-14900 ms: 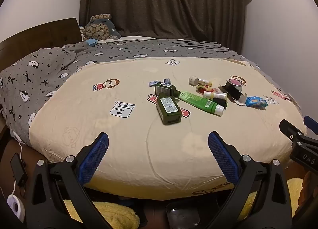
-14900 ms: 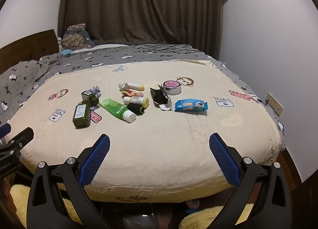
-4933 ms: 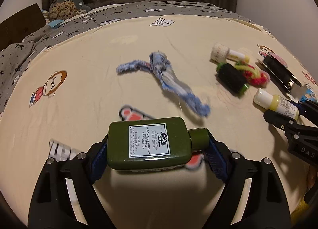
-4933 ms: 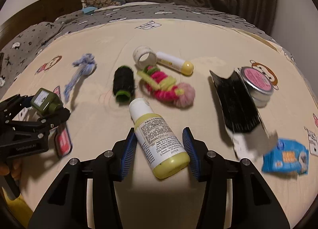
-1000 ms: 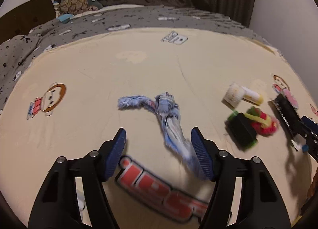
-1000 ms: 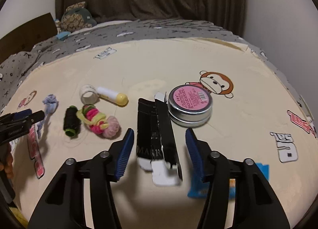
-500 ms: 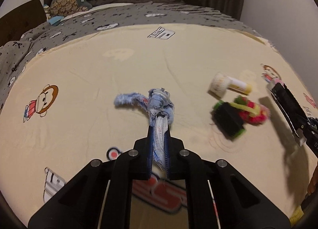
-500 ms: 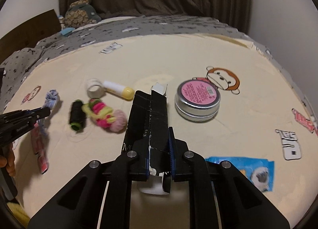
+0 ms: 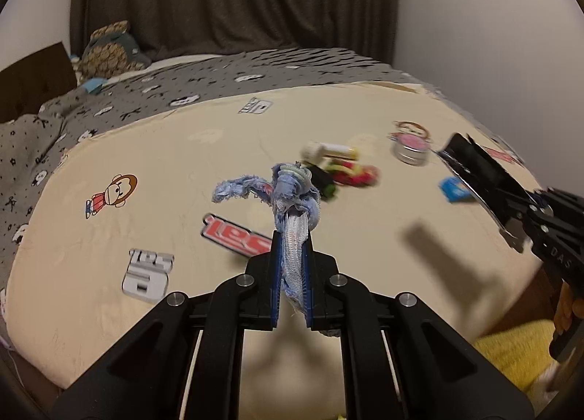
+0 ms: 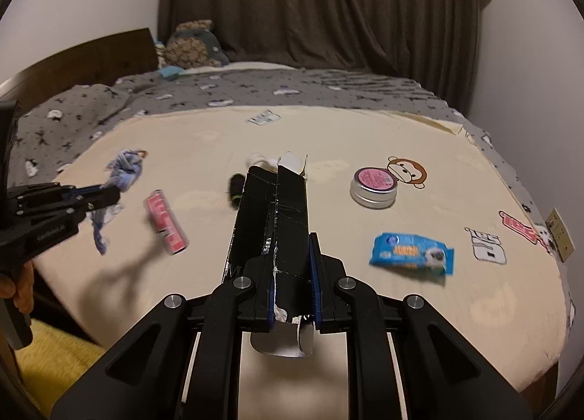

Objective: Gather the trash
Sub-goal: 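Lower both tools into the bin and release rag and comb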

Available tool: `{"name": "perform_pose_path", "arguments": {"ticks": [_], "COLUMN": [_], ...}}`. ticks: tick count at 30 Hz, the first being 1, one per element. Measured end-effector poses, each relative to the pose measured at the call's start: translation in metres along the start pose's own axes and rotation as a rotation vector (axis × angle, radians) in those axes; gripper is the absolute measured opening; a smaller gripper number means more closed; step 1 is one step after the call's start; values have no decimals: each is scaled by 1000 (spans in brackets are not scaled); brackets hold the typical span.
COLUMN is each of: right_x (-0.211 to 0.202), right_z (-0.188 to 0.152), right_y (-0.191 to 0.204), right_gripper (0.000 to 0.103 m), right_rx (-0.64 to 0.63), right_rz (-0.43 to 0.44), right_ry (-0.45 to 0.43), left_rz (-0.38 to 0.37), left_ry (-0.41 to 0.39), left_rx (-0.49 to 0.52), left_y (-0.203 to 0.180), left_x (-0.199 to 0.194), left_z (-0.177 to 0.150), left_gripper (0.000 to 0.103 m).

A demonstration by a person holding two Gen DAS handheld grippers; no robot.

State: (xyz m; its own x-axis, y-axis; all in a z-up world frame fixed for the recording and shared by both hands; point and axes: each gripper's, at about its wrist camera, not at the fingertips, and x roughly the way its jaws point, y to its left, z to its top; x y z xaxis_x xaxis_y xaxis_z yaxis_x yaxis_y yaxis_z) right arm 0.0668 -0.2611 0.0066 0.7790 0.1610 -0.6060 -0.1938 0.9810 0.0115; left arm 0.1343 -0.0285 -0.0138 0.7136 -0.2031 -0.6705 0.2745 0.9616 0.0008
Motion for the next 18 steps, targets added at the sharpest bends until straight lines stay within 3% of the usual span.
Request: {"name": "perform_pose_path", "arguments": {"ticks": [9, 18], "right_x": [-45, -57], "right_z": [-45, -104], "right_y": [23, 43], "right_gripper": [15, 15], "right_rx": [-42, 2], "right_rz": [73, 114], "right_ry": [15, 97], "left_rz": [-74, -120], "left_ry": [-5, 76], "left_rx": [17, -17], "left_y": [-35, -42], "left_x": [-58, -67], "left_z": [-57, -121], "left_gripper": [8, 9]}}
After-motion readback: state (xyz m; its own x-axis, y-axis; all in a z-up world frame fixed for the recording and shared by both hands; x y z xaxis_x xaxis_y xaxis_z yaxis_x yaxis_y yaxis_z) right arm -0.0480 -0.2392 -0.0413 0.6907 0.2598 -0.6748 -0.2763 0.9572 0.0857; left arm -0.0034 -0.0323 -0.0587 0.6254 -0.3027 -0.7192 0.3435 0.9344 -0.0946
